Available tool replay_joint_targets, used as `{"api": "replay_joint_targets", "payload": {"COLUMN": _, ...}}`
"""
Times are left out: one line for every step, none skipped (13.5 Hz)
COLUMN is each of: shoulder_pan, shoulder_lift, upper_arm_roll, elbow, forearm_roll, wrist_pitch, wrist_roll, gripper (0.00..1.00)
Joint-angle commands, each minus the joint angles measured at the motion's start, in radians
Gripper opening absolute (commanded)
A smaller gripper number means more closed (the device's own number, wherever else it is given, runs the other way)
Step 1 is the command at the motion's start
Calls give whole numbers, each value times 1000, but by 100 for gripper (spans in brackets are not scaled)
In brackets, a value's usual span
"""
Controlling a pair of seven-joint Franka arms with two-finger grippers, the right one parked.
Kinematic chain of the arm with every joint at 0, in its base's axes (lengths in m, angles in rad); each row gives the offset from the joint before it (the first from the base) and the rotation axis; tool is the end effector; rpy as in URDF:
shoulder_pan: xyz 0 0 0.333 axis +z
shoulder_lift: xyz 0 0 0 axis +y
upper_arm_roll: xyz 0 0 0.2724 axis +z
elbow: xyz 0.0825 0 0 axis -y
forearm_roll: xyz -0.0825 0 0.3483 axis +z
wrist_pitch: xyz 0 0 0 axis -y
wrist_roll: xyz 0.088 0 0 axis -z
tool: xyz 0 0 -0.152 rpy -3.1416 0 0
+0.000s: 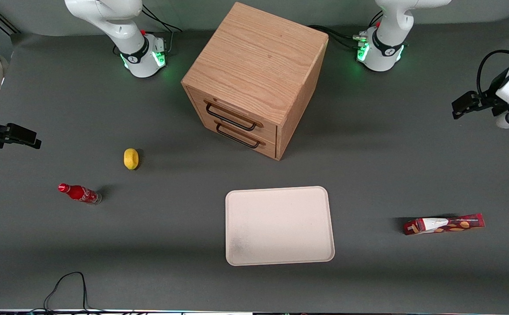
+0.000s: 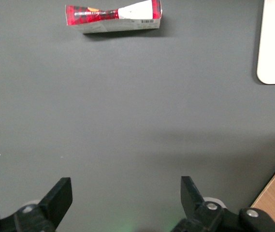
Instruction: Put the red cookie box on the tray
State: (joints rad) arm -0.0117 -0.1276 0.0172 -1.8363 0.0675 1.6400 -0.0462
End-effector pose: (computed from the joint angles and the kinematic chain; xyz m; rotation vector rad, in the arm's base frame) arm 0.4808 0.0127 0.4901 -3.0728 -0.0684 0.1036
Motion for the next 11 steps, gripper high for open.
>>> {"api": "replay_joint_targets", "payload": {"shoulder_pan": 7, "shoulder_lift": 57, "upper_arm_roll": -20, "elbow": 113, "forearm_roll": 3, "wrist_pitch": -83, "wrist_roll": -12, "gripper": 100}}
{"api": "replay_joint_targets", "payload": {"shoulder_pan": 6, "shoulder_lift": 62, "upper_arm_roll": -20, "elbow": 136, "forearm_roll": 3, "wrist_pitch": -89, "wrist_roll": -27, "gripper": 100}}
{"api": "replay_joint_targets", "payload": {"shoulder_pan": 6, "shoulder_lift": 81, "upper_arm_roll": -20, "elbow": 166, "forearm_roll": 5, "wrist_pitch": -94, "wrist_roll": -29, "gripper": 100}}
{"api": "replay_joint_targets", "payload": {"shoulder_pan": 6, "shoulder_lift": 92, "upper_arm_roll": -22, "elbow": 187, "forearm_roll": 5, "wrist_pitch": -110, "wrist_roll": -30, "gripper": 100}}
{"api": "replay_joint_targets", "payload": {"shoulder_pan": 6, "shoulder_lift": 101, "upper_arm_roll": -20, "elbow": 198, "forearm_roll": 5, "wrist_pitch": -118, "wrist_roll": -30, "gripper": 100}}
{"api": "replay_joint_targets", "payload": {"shoulder_pan": 7, "shoulder_lift": 106, "upper_arm_roll": -20, "elbow": 206, "forearm_roll": 6, "wrist_pitch": -115, "wrist_roll": -14, "gripper": 100}}
{"api": "replay_joint_targets", "payload": {"shoulder_pan": 6, "shoulder_lift": 118, "upper_arm_roll": -20, "elbow": 216, "forearm_roll": 6, "wrist_pitch": -117, "wrist_roll": -14, "gripper": 100}}
{"api": "replay_joint_targets", "payload": {"shoulder_pan": 6, "shoulder_lift": 124, "upper_arm_roll": -20, "elbow": 226, "forearm_roll": 6, "wrist_pitch": -124, "wrist_roll": -30, "gripper": 100}}
{"api": "replay_joint_targets", "payload": {"shoulder_pan": 7, "shoulder_lift": 125, "upper_arm_roll": -20, "elbow": 224, "forearm_roll": 8, "wrist_pitch": -126, "wrist_roll": -30, "gripper": 100}}
{"api": "replay_joint_targets", "payload": {"shoulder_pan": 10, "shoulder_lift": 125, "upper_arm_roll": -20, "elbow": 223, "forearm_roll": 8, "wrist_pitch": -129, "wrist_roll": -21, "gripper": 100}}
{"api": "replay_joint_targets", "payload": {"shoulder_pan": 15, "shoulder_lift": 125, "upper_arm_roll": -20, "elbow": 223, "forearm_roll": 8, "wrist_pitch": -129, "wrist_roll": -14, "gripper": 100}}
